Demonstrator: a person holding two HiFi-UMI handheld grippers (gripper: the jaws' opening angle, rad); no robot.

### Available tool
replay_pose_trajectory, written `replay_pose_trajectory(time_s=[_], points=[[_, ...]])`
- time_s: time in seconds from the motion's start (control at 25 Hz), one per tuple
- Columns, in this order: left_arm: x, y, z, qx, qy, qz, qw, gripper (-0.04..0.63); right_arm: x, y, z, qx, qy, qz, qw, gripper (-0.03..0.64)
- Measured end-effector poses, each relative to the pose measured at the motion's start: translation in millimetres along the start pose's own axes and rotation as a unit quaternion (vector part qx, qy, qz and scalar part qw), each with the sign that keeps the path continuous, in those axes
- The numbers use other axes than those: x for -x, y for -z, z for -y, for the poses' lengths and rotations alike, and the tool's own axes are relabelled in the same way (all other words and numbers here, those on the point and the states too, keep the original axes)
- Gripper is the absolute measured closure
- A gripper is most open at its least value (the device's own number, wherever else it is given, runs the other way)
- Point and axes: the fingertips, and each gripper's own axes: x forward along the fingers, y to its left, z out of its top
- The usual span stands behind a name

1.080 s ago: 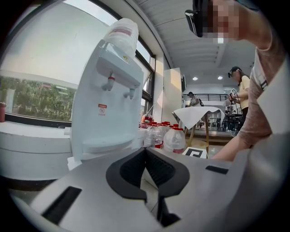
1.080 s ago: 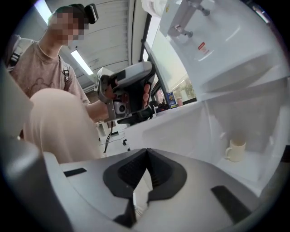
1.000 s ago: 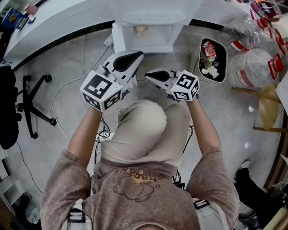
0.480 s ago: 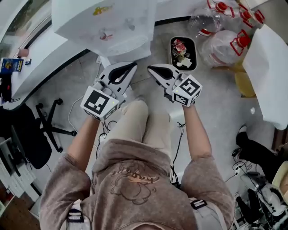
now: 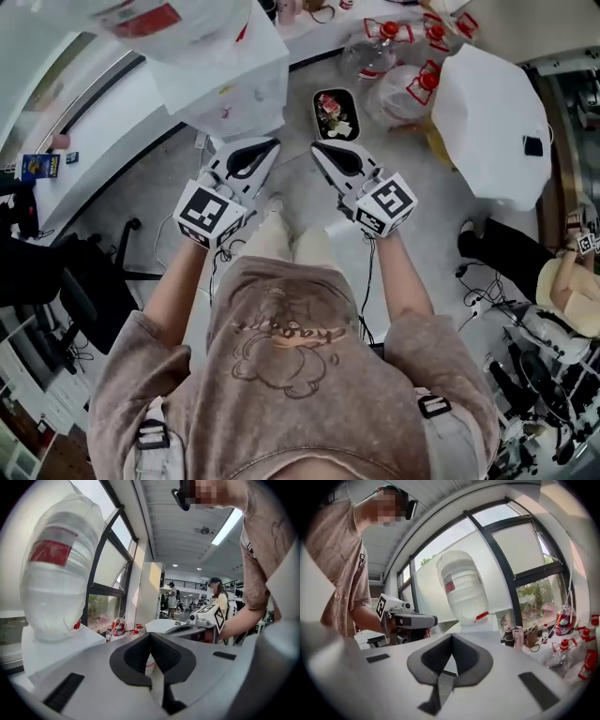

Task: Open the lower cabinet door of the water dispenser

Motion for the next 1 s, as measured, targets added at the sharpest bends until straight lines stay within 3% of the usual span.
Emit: replay_pose_trajectory(time_s=[0.24,0.72,1.0], points=[[14.5,-51.9,5.2,0.011,0.005,0.019,0.9997,0.578,19.7,-58.4,-25.7,0.003,0.051,0.015,0.999,0.611],[9.2,-101.1,-11.0,0.008,-0.021,0.056,0.9982,0.579,45.5,-121.6,1.7,0.037,0.178,0.067,0.981,0.611],[3.7,-91.5,-8.9,0.000,-0.053,0.065,0.9964,0.578,53.2,-117.6,15.5,0.050,0.173,0.072,0.981,0.612]])
